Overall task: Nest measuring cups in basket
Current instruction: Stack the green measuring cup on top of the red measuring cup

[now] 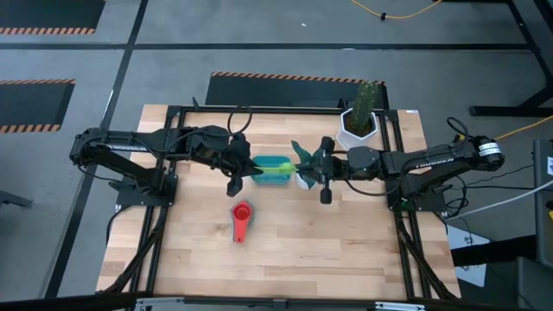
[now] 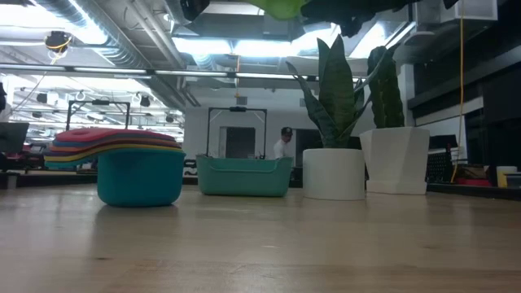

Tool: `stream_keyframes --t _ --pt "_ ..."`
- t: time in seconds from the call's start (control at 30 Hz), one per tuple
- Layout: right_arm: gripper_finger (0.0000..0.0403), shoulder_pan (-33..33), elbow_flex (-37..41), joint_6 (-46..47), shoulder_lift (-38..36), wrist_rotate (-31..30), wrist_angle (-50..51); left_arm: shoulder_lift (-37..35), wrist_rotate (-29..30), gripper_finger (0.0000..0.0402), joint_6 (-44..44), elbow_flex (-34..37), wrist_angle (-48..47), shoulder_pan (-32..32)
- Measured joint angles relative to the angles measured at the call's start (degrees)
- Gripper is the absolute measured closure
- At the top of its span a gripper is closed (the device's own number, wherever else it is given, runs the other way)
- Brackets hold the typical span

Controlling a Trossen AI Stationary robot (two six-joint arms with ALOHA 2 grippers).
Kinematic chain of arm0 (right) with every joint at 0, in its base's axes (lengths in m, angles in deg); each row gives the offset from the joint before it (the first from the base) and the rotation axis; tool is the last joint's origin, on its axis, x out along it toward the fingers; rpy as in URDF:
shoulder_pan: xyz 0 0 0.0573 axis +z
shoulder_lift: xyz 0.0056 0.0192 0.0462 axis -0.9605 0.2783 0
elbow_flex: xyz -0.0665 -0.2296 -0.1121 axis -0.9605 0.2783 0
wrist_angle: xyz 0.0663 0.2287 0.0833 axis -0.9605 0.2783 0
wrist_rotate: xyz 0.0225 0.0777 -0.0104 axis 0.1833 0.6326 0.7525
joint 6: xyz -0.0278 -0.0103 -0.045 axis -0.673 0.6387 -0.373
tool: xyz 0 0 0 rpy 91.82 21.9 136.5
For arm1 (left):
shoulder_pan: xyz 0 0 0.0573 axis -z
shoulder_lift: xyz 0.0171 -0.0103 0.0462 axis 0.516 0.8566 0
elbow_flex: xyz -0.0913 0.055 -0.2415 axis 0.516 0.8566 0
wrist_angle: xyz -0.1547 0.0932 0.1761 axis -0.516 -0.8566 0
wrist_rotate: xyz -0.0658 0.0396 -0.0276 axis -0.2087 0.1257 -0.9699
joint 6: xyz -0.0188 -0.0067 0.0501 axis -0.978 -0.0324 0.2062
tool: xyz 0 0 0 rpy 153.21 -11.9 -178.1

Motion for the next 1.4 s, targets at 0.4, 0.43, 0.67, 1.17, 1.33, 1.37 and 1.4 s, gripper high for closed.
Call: stream_keyframes --t 0.4,0.43,0.67,1.17,1.33,1.37,1.4 --pt "0.0276 0.04 0.00 -1.04 -0.45 -0.03 0.08 -0.02 -0.48 0.0399 -3.53 0.00 -0.44 -0.02" --pt "0.0264 0.05 0.00 -1.63 -0.89 -0.14 0.12 -0.06 -0.46 0.0399 -4.66 0.00 -0.81 0.00" --pt "0.0228 0.08 0.00 -9.27 -7.38 -1.61 1.99 -3.69 4.23 0.0400 -16.37 0.13 -6.22 3.46" --pt "0.0227 0.07 -0.04 -11.94 -16.91 -1.62 10.74 -3.20 47.19 0.0401 -58.98 0.97 -15.73 39.39" --pt "0.0227 0.55 -0.02 -11.89 -16.11 -1.32 11.00 3.05 57.81 0.0401 -74.20 2.73 -15.60 46.66" --pt "0.0227 0.79 -0.02 -11.87 -16.09 -1.33 10.86 4.47 59.15 0.0401 -77.26 3.08 -15.63 47.55" --pt "0.0227 1.04 -0.02 -11.87 -16.06 -1.33 10.96 5.97 60.30 0.0401 -80.46 3.40 -15.62 48.29"
